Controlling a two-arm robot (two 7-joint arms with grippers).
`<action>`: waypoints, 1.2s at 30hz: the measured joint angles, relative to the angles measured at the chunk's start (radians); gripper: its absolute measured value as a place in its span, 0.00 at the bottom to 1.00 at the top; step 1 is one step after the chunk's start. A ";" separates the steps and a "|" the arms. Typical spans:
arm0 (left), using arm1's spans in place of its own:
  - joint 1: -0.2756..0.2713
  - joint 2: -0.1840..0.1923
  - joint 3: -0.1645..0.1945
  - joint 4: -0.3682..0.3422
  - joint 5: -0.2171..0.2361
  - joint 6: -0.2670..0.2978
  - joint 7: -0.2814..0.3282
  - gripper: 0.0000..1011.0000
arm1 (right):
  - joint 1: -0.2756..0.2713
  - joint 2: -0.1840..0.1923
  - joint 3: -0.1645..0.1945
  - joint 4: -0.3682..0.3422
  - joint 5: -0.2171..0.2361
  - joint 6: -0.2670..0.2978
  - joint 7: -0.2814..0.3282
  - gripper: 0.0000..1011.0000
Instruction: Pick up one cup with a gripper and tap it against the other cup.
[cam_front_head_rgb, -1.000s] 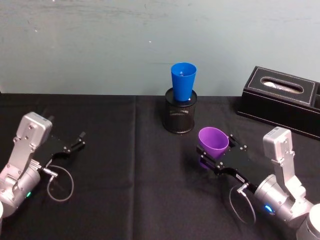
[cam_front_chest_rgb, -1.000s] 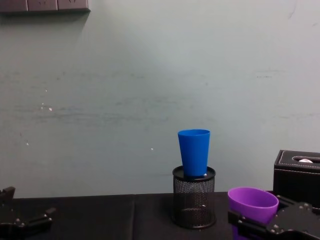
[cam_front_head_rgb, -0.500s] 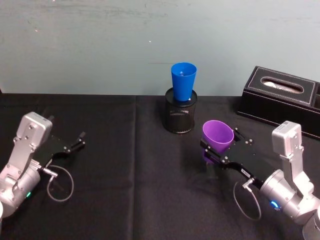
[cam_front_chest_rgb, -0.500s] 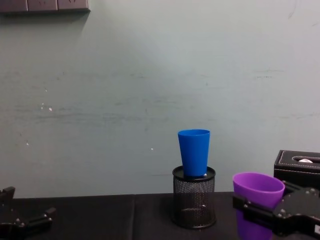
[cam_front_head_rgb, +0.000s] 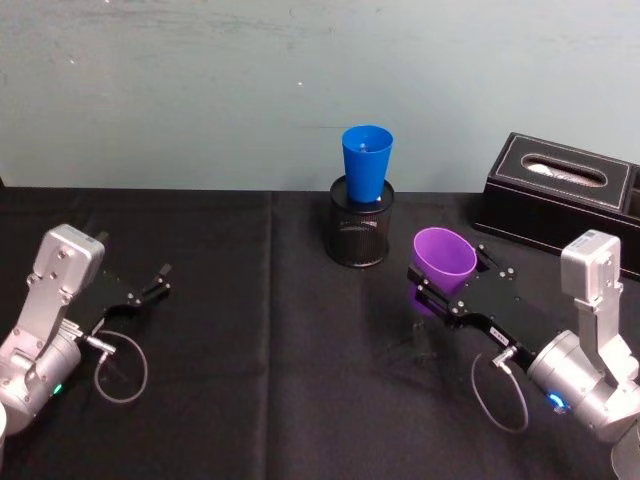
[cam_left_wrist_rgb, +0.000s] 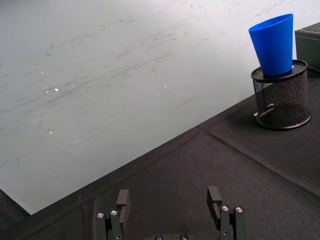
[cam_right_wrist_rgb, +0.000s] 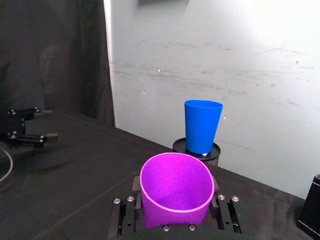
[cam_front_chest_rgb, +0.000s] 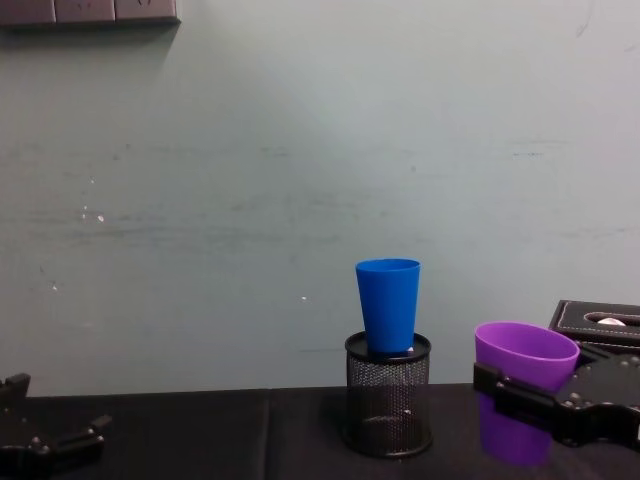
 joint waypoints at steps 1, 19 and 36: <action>0.000 0.000 0.000 0.000 0.000 0.000 0.000 1.00 | 0.000 0.000 0.000 0.000 0.000 0.000 0.000 0.73; 0.000 0.000 0.000 0.000 0.000 0.000 0.000 1.00 | 0.001 -0.001 -0.002 0.003 -0.002 -0.001 0.001 0.73; 0.000 0.000 0.000 0.000 0.000 0.000 0.000 1.00 | 0.002 -0.001 -0.002 0.004 -0.004 -0.001 0.001 0.73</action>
